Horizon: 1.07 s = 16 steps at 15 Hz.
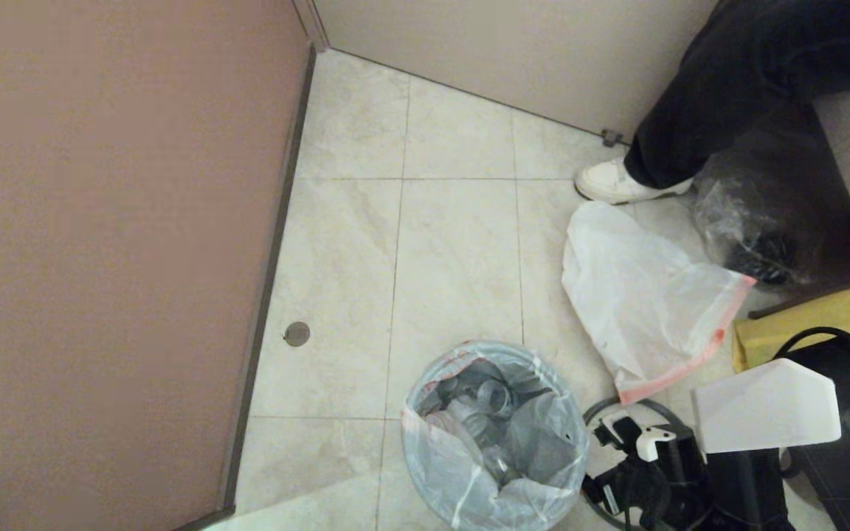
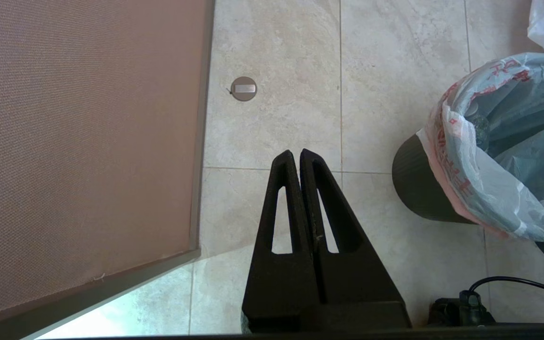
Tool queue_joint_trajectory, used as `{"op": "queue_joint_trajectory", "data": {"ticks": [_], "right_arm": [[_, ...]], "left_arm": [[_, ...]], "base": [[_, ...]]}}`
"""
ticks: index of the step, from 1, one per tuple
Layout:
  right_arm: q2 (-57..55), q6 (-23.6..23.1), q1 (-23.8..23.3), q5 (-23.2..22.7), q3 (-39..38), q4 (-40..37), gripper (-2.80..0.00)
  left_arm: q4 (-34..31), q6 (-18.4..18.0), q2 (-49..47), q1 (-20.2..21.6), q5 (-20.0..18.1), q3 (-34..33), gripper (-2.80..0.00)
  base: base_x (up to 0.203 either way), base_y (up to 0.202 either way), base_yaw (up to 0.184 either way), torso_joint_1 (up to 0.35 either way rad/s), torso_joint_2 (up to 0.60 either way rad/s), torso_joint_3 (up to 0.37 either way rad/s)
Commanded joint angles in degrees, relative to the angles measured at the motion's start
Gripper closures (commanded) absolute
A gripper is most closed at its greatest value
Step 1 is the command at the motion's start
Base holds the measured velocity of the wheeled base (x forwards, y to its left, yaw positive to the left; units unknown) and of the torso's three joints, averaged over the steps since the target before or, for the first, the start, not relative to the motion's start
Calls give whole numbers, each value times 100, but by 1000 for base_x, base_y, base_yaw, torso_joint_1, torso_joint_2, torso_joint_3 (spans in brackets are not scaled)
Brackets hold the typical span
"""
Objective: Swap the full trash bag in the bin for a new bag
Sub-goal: Place the trash bag on the floor
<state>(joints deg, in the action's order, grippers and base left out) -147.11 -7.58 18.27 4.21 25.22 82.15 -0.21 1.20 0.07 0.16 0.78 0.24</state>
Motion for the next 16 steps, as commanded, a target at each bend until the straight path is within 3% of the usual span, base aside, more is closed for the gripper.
{"op": "queue_joint_trajectory", "data": {"ticks": [1, 5, 10, 11, 16], "right_arm": [[113, -219, -138, 510, 382, -215, -280], [189, -760, -552, 1195, 1234, -975, -280], [454, -747, -518, 1281, 1128, -1166, -280], [495, -740, -477, 1279, 1082, -1183, 0], [568, -727, -351, 1284, 854, -1184, 0]], "left_arm": [[3, 3, -7, 2, 1, 2, 0], [1, 3, -7, 2, 1, 2, 0], [2, 3, -7, 2, 1, 2, 0], [-6, 3, -7, 2, 1, 2, 0], [3, 3, -7, 2, 1, 2, 0]], "base": [[0, 0, 0, 0, 0, 0], [0, 0, 0, 0, 0, 0], [0, 0, 0, 0, 0, 0], [0, 0, 0, 0, 0, 0], [0, 0, 0, 0, 0, 0]]}}
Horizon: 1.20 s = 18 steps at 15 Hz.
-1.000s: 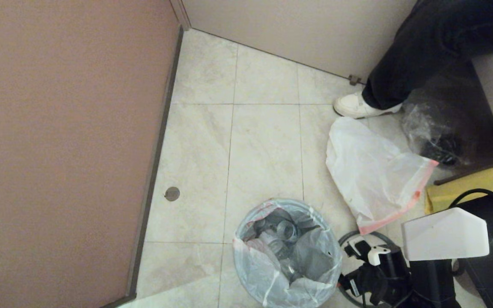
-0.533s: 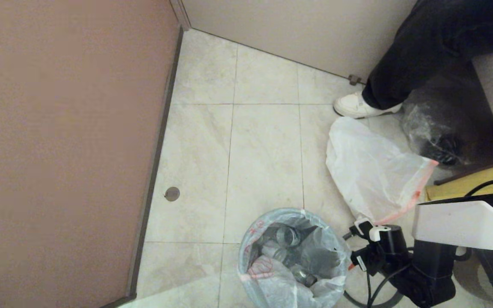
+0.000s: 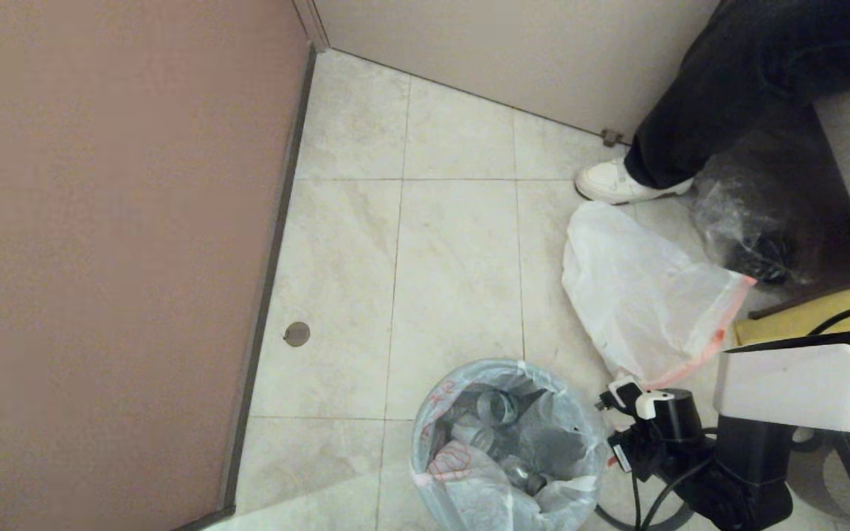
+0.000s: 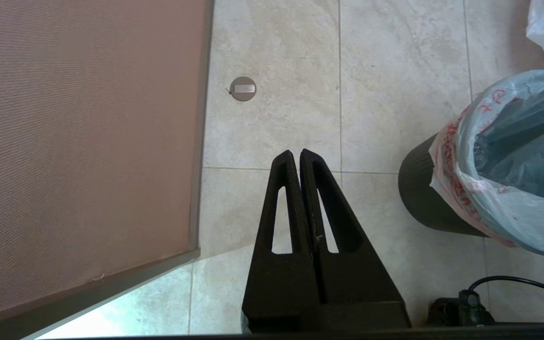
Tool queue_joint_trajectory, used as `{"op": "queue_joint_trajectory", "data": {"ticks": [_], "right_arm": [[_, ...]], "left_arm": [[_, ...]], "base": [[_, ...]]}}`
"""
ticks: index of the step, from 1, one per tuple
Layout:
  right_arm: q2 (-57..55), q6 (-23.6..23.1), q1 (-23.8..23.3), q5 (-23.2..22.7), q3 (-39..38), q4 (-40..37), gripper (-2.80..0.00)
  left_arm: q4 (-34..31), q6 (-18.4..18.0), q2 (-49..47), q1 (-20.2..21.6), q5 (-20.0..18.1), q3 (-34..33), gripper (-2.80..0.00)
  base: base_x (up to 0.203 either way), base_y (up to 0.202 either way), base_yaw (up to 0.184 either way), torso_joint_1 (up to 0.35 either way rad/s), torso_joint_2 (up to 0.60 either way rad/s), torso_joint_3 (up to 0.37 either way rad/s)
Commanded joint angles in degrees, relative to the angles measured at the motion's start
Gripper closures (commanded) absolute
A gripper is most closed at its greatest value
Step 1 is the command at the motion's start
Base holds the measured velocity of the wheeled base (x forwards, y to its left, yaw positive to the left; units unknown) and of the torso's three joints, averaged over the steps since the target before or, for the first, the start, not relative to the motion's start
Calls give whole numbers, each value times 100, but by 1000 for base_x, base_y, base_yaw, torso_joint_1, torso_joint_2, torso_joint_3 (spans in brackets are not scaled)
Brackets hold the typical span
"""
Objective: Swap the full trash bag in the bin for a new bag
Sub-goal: Place the trash bag on the floor
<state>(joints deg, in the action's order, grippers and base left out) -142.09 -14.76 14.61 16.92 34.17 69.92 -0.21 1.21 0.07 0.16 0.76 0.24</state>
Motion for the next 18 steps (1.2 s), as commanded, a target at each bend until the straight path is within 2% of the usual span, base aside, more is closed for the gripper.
{"op": "queue_joint_trajectory", "data": {"ticks": [1, 3, 7, 12, 16, 18], "right_arm": [[170, -9, 27, 13, -122, 32, 0], [368, 6, 122, 13, -293, 26, 0], [1117, 389, 461, 21, -642, -341, 0], [2329, 1473, 749, -92, -695, -1648, 0], [3189, 2513, 1148, -462, -754, -2294, 0], [3307, 2659, 1185, -529, -776, -2325, 0]], "left_arm": [[-1, 2, -7, 2, 3, 2, 0], [3, 2, -7, 2, 3, 2, 0], [-2, 2, -7, 2, 3, 2, 0], [2, 2, -7, 2, 3, 2, 0], [3, 2, -7, 2, 3, 2, 0], [-6, 2, -7, 2, 3, 2, 0]], "base": [[0, 0, 0, 0, 0, 0], [0, 0, 0, 0, 0, 0], [0, 0, 0, 0, 0, 0], [0, 0, 0, 0, 0, 0], [0, 0, 0, 0, 0, 0], [0, 0, 0, 0, 0, 0]]}}
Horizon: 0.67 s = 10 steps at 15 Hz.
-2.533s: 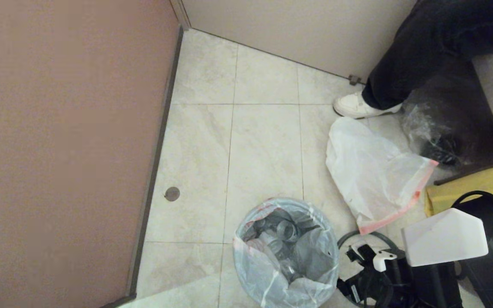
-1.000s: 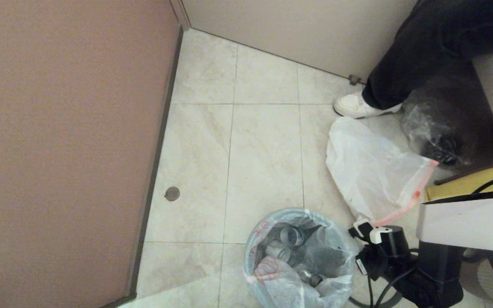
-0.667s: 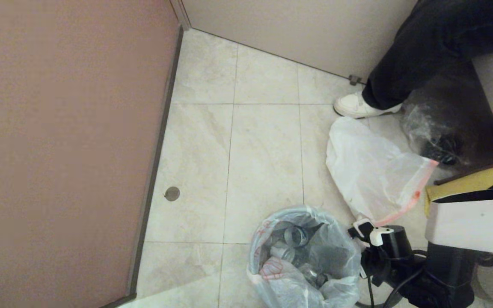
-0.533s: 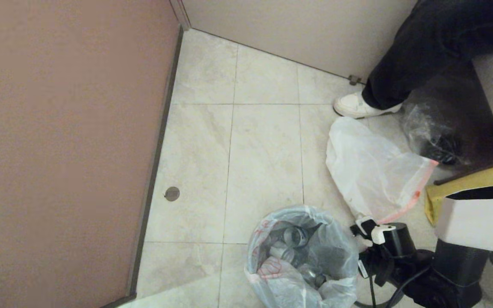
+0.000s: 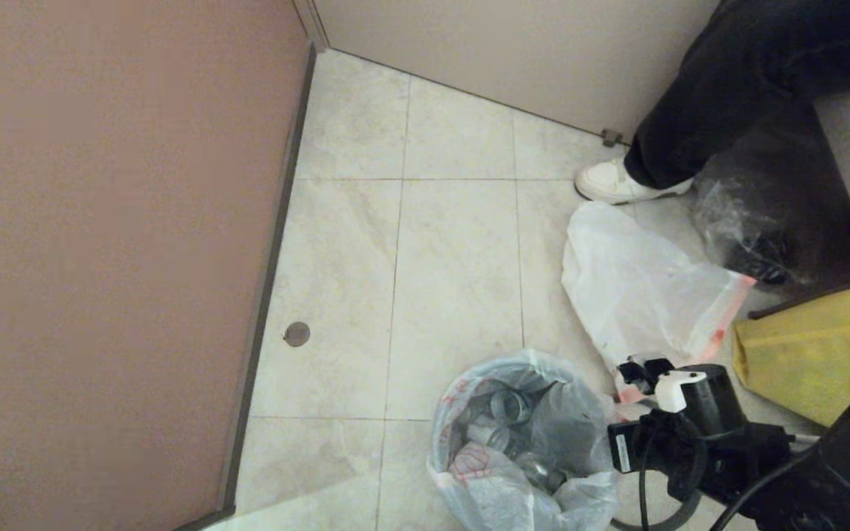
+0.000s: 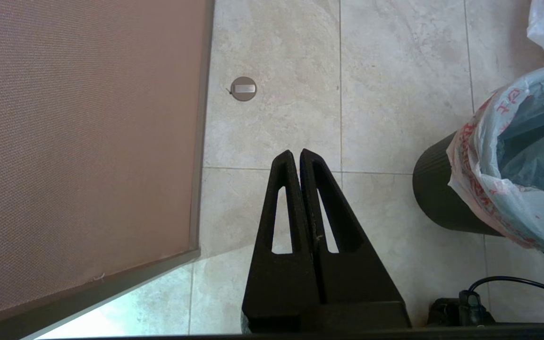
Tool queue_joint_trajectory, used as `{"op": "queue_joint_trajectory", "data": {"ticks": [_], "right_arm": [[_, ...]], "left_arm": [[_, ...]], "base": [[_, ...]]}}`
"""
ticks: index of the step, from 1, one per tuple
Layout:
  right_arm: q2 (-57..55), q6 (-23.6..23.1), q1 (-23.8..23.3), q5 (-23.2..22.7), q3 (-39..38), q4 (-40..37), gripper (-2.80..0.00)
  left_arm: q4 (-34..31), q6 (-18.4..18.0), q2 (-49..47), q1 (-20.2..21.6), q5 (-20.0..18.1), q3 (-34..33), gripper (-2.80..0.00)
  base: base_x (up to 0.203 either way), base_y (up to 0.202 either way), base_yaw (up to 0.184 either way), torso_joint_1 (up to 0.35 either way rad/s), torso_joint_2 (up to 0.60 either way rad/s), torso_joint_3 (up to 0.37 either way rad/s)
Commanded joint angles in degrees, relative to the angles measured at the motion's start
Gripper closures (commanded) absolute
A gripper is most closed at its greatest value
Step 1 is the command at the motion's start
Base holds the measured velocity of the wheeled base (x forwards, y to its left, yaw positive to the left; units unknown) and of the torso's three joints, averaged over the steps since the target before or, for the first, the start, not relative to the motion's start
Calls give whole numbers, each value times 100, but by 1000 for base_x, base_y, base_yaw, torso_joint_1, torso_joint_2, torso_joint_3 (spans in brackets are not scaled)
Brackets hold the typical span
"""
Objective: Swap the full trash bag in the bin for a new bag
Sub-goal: Place the trash bag on the floor
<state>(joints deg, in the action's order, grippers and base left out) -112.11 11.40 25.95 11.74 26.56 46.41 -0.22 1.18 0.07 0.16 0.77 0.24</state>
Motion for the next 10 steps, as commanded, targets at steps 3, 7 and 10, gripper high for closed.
{"op": "queue_joint_trajectory", "data": {"ticks": [3, 7, 10], "right_arm": [[535, 139, 70, -44, -24, 26, 0], [702, 346, 94, -221, -61, 26, 0], [779, 494, 85, -580, -81, 26, 0]], "left_arm": [[3, 5, -7, 2, 2, 2, 0], [4, 5, -7, 2, 2, 2, 0], [-5, 5, -7, 2, 2, 2, 0]], "base": [[0, 0, 0, 0, 0, 0], [0, 0, 0, 0, 0, 0], [0, 0, 0, 0, 0, 0]]}}
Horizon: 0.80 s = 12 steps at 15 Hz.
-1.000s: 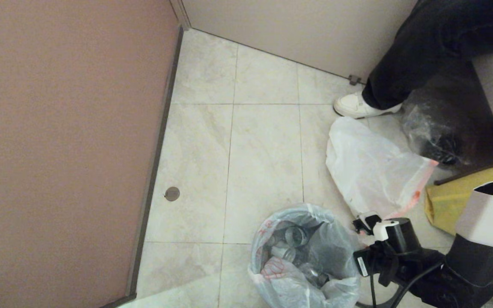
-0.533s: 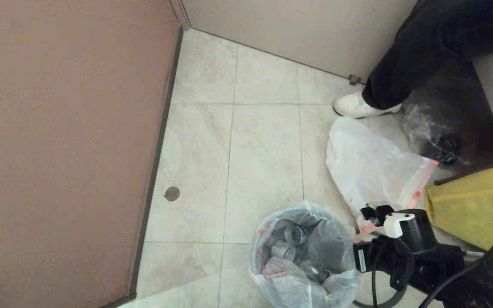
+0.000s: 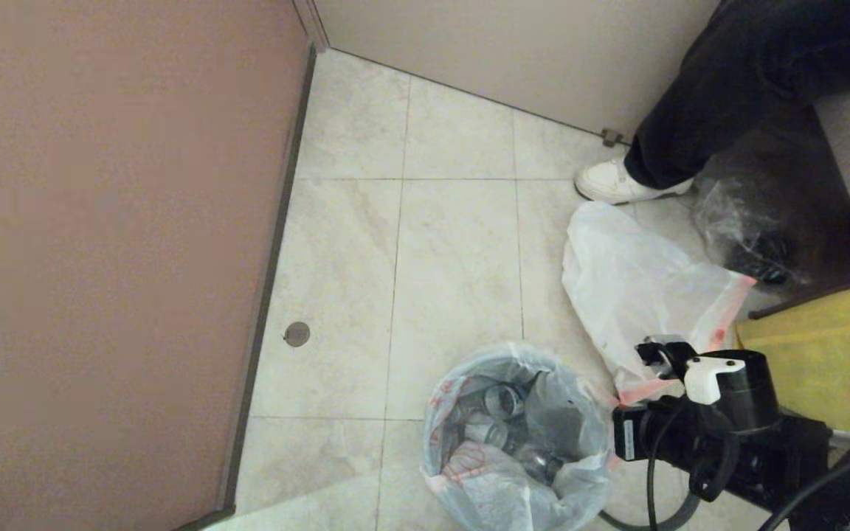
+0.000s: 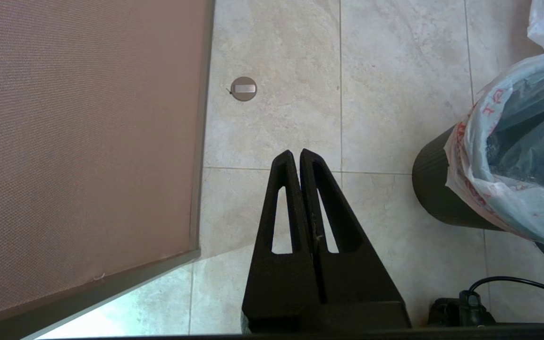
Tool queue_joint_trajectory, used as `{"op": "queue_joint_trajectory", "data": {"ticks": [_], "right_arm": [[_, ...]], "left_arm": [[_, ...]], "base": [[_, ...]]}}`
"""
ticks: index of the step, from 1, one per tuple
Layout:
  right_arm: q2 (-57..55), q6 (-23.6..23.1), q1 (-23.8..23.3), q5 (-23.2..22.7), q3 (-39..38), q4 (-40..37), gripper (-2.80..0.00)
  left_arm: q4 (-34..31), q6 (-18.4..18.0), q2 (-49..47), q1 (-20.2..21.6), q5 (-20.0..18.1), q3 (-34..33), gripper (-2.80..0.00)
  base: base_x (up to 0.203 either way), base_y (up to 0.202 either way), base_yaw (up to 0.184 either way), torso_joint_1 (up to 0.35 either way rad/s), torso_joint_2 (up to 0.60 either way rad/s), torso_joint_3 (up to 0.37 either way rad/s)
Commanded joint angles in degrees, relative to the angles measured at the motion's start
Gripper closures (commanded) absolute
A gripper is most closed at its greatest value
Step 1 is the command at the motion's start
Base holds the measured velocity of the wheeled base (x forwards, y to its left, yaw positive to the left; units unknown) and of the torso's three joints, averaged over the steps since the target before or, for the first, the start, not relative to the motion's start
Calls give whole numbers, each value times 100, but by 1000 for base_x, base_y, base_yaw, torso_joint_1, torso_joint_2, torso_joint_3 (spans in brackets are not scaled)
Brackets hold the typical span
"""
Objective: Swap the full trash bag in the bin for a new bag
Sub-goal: Place the trash bag on the floor
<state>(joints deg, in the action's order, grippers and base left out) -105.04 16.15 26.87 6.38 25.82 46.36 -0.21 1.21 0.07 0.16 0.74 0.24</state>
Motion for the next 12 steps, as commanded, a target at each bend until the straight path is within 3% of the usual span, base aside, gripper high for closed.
{"op": "queue_joint_trajectory", "data": {"ticks": [1, 7, 12], "right_arm": [[15, 20, -50, -49, 19, 32, 0], [-470, -48, -157, 108, 196, 148, 0], [-567, -59, -630, 113, 206, 1121, 0]], "left_arm": [[3, 2, -7, 2, 5, 2, 0], [3, 2, -7, 2, 5, 2, 0], [-5, 2, -7, 2, 5, 2, 0]], "base": [[0, 0, 0, 0, 0, 0], [0, 0, 0, 0, 0, 0], [0, 0, 0, 0, 0, 0]]}}
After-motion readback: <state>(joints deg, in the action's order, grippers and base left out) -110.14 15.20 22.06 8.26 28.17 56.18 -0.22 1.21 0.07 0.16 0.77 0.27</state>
